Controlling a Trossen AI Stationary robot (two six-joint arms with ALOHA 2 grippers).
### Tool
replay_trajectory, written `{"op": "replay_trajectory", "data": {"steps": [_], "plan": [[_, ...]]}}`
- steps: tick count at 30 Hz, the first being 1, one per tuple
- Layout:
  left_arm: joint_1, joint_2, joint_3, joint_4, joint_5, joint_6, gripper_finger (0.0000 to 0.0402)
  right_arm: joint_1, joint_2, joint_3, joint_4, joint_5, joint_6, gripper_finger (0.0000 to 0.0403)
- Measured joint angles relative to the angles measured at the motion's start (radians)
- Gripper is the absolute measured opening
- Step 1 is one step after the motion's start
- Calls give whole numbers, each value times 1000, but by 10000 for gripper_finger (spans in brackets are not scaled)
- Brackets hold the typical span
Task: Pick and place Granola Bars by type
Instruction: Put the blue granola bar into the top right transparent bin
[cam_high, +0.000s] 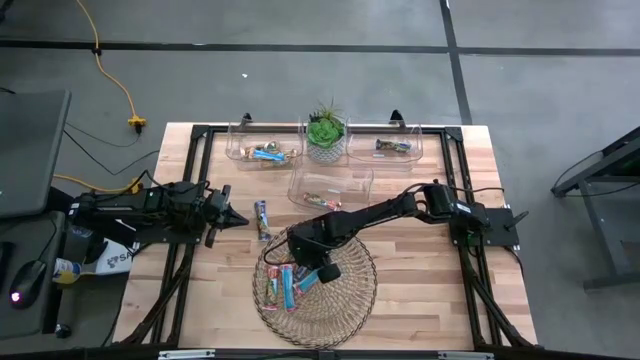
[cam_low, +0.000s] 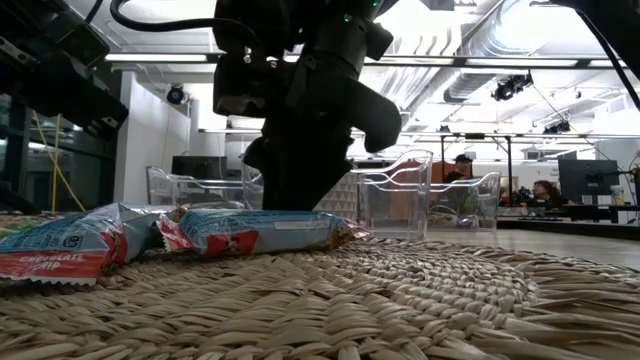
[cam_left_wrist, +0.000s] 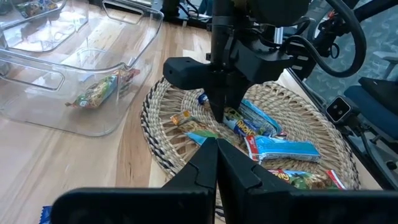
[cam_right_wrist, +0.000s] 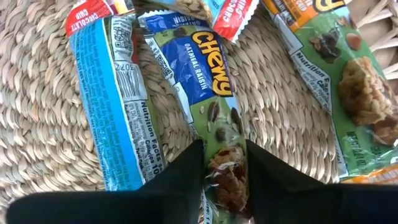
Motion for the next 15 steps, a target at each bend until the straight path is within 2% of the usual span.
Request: {"op": "replay_trajectory", "data": {"steps": [15], "plan": [[0,0,0,0,3,0,1,1,-4,0,3,-21,63,53]]}}
